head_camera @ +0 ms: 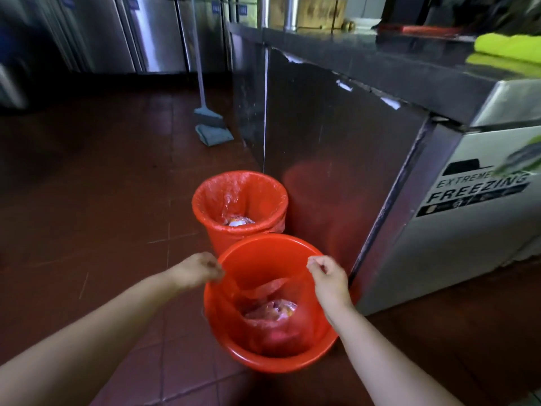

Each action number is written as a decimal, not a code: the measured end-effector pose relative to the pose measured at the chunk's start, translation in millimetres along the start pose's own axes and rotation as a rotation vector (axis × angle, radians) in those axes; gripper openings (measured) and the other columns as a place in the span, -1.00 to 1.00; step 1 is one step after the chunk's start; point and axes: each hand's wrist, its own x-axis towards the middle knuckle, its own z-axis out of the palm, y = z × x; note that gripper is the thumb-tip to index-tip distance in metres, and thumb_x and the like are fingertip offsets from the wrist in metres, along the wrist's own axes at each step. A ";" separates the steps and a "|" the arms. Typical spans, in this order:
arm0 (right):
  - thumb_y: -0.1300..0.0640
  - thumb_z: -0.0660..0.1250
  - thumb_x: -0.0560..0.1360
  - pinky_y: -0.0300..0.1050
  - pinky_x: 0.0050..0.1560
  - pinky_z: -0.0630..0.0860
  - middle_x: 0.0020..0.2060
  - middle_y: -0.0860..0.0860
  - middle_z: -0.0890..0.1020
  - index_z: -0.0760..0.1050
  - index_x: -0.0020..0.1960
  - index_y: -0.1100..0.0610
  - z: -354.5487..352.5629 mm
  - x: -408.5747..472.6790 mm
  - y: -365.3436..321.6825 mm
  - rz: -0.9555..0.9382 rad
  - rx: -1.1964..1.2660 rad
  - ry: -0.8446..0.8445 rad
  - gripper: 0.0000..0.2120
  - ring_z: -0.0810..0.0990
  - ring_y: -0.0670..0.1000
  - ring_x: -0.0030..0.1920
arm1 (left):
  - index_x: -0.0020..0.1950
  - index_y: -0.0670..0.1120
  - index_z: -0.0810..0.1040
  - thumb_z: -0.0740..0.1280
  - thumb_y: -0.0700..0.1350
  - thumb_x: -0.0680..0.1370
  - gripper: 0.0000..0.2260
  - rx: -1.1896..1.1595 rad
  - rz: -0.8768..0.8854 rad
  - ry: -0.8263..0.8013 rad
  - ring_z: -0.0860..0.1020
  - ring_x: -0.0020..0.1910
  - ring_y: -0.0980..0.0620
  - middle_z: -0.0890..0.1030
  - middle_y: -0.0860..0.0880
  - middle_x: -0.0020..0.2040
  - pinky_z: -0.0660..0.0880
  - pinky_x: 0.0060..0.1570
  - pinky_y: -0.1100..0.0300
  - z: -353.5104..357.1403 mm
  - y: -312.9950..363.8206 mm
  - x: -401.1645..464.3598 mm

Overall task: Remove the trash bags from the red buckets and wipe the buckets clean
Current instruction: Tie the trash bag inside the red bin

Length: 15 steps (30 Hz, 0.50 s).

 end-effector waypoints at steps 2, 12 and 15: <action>0.22 0.31 0.53 -0.30 -0.13 0.41 -0.13 0.19 0.65 0.52 -0.23 0.19 1.9 -10.4 9.2 0.066 0.065 -0.092 -0.84 0.59 0.17 0.01 | -0.13 -0.24 0.64 0.34 -0.29 0.46 -0.92 0.301 -0.094 -0.093 0.51 -0.27 0.07 0.62 -0.17 -0.20 0.43 -0.21 0.28 6.5 -1.6 -7.9; 0.32 0.33 0.49 -0.22 0.06 0.46 -0.14 -0.01 0.66 0.53 -0.15 0.01 26.8 -35.8 -0.2 0.009 0.136 -0.394 -0.79 0.61 -0.02 -0.05 | -0.24 -0.07 0.60 0.38 -0.37 0.43 -0.80 0.075 -0.025 -0.112 0.54 -0.38 0.28 0.59 0.15 -0.46 0.44 -0.16 0.40 23.1 7.9 -27.6; 0.23 0.46 0.38 -0.30 0.02 0.44 -0.11 -0.12 0.57 0.47 0.06 -0.09 47.8 -40.8 12.4 -0.030 -0.005 -0.551 -0.64 0.53 -0.18 -0.14 | -0.24 -0.06 0.60 0.37 -0.35 0.47 -0.80 -0.127 0.039 -0.105 0.56 -0.31 0.23 0.62 0.12 -0.41 0.45 -0.14 0.41 41.1 2.4 -17.3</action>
